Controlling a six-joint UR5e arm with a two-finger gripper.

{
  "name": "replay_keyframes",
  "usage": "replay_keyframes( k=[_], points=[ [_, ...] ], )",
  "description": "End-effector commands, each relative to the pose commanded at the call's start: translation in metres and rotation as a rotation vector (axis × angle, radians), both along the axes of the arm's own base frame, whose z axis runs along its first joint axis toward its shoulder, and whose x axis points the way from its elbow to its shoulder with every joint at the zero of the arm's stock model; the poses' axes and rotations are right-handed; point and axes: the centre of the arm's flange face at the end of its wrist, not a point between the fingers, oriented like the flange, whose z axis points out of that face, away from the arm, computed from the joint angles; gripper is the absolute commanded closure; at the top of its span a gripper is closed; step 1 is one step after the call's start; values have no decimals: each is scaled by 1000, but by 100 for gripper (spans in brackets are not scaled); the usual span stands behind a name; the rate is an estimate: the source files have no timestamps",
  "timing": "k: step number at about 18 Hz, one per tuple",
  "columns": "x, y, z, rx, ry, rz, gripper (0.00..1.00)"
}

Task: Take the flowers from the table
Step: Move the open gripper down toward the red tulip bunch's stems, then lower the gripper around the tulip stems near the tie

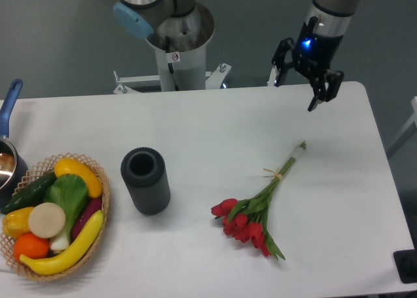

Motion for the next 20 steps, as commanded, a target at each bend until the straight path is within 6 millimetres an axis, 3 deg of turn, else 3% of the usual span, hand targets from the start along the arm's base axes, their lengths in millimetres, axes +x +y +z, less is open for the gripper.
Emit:
replay_keyframes(
  k=[5, 13, 20],
  points=[
    [12, 41, -29, -20, -54, 69, 0],
    [10, 89, -82, -9, -35, 110, 0],
    [0, 104, -129, -41, -93, 101, 0]
  ],
)
